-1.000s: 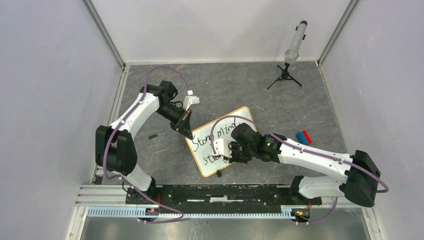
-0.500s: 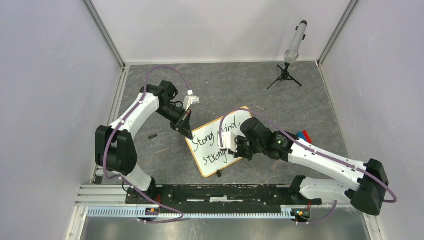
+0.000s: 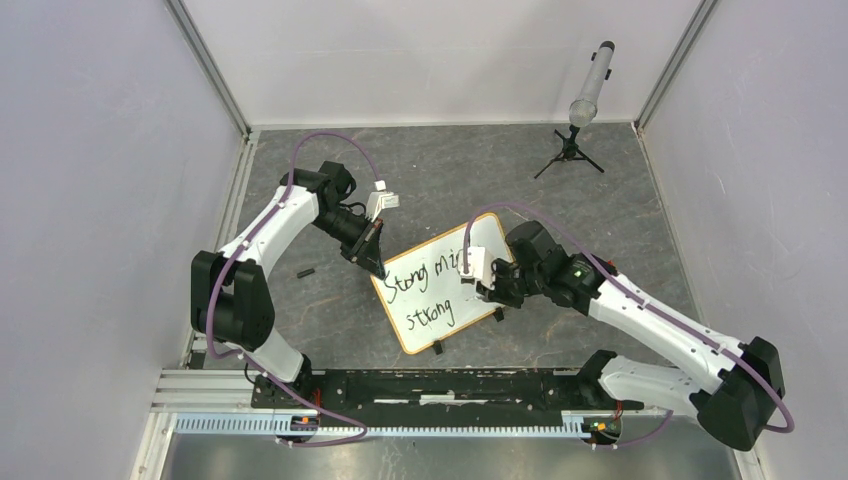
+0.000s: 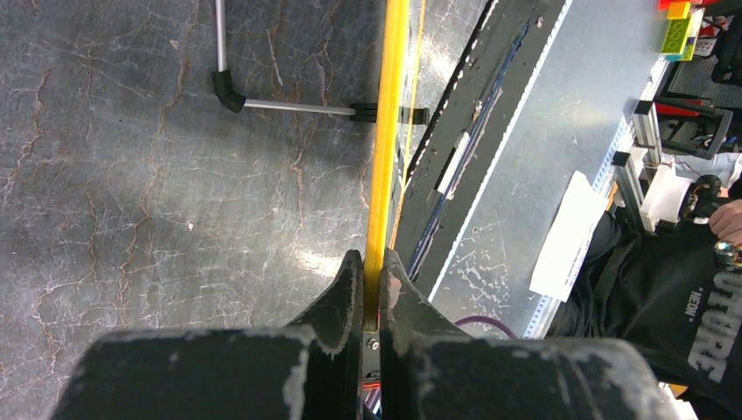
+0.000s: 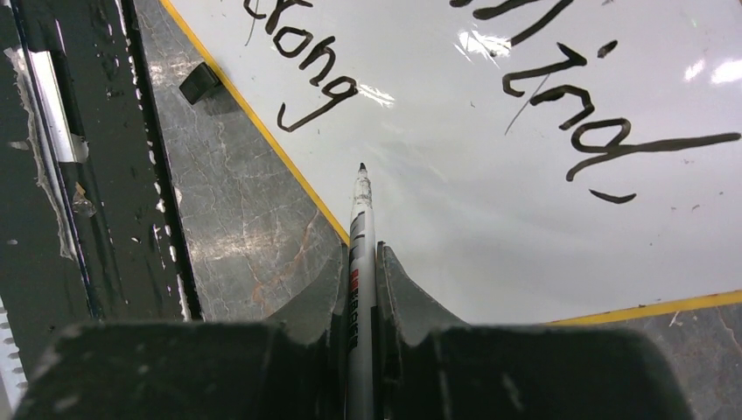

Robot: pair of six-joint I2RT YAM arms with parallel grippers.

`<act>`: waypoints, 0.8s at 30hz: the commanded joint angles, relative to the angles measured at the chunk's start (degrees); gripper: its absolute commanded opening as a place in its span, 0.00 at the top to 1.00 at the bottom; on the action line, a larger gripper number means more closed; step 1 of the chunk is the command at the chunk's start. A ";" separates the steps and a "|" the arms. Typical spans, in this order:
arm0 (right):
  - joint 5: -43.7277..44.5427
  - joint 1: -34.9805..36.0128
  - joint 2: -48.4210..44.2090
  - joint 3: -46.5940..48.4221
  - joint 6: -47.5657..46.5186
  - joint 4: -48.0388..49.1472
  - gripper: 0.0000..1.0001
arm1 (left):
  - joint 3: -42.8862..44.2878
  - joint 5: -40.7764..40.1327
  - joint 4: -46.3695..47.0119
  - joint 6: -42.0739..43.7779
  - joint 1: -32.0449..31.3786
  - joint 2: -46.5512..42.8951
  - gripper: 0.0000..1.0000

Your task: Write a sentence on the whiteboard

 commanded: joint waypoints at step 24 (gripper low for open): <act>0.77 -3.71 -0.09 -2.26 3.57 7.88 1.00 | 0.17 -5.32 3.61 -0.33 -0.38 -0.08 0.98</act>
